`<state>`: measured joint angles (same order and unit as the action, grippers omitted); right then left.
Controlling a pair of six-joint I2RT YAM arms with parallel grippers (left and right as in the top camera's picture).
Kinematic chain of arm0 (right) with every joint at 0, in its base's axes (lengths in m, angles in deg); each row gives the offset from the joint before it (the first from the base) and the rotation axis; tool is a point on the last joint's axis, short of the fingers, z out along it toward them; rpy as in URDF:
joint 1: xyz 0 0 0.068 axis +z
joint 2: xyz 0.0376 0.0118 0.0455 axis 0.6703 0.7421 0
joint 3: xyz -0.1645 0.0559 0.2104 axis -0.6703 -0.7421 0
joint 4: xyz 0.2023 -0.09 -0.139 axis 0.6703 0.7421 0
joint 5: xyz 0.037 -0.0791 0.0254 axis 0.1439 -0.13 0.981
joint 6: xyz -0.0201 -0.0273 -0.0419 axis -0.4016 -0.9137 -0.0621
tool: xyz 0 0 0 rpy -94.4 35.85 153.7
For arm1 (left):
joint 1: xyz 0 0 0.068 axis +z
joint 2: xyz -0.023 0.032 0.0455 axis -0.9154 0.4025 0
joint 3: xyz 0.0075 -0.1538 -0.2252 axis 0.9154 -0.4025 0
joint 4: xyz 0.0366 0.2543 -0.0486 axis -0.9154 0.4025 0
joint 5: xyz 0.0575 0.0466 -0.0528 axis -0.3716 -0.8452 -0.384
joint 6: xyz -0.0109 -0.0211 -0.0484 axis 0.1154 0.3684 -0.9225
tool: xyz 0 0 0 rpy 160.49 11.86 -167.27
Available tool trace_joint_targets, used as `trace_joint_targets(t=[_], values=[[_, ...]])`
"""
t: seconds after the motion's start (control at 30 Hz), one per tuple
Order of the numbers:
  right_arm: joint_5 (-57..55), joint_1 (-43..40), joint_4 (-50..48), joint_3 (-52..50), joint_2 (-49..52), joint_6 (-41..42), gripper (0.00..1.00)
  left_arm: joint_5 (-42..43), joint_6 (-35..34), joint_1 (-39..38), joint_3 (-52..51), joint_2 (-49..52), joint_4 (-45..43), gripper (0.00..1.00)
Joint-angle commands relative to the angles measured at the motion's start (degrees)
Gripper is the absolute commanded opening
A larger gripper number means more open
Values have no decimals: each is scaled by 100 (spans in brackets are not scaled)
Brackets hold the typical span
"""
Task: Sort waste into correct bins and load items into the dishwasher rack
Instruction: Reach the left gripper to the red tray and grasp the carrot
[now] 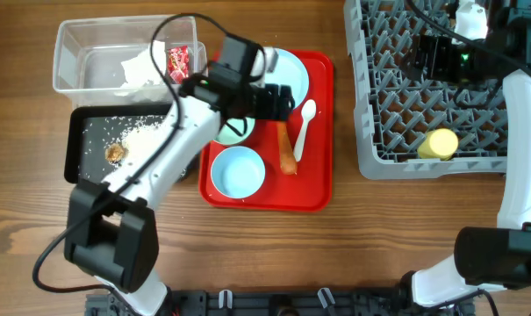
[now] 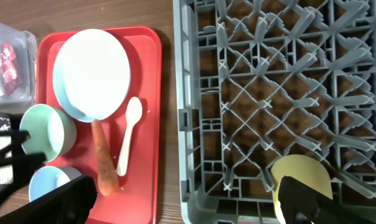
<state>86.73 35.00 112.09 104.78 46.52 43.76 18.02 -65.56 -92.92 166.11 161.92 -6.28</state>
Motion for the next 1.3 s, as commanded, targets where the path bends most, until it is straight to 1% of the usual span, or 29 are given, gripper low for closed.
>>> trace_joint_targets(t=[0.0,0.07,0.17,0.33,0.5,0.6,0.73,0.87,1.0,1.07,1.17,1.27], values=[[96,7,-46,85,-31,-72,97,-1115,146,-352,68,-94,315,87],[96,7,-68,85,-31,-70,97,-1270,144,-511,66,-94,420,87],[94,7,-52,85,-24,-72,97,-1266,136,-636,66,-48,566,87],[72,7,-83,46,-13,-81,97,-1244,116,-675,66,103,756,86],[120,17,-146,46,9,-28,97,-1244,72,-697,66,103,734,86],[122,52,-146,46,42,-9,97,-1246,-201,-699,66,103,737,85],[122,177,-166,46,87,39,97,-1246,-669,-699,66,103,754,80],[205,485,-238,44,199,164,96,-1370,-1250,-699,68,101,772,80],[203,682,-350,24,356,313,96,-1331,-1388,-789,68,103,846,81],[201,682,-358,20,422,332,96,-1478,-1386,-933,68,149,824,81],[107,682,-330,13,433,326,96,-1698,-1388,-1016,68,286,807,81],[-66,680,-254,13,433,310,96,-1718,-1388,-1021,68,632,793,81]])
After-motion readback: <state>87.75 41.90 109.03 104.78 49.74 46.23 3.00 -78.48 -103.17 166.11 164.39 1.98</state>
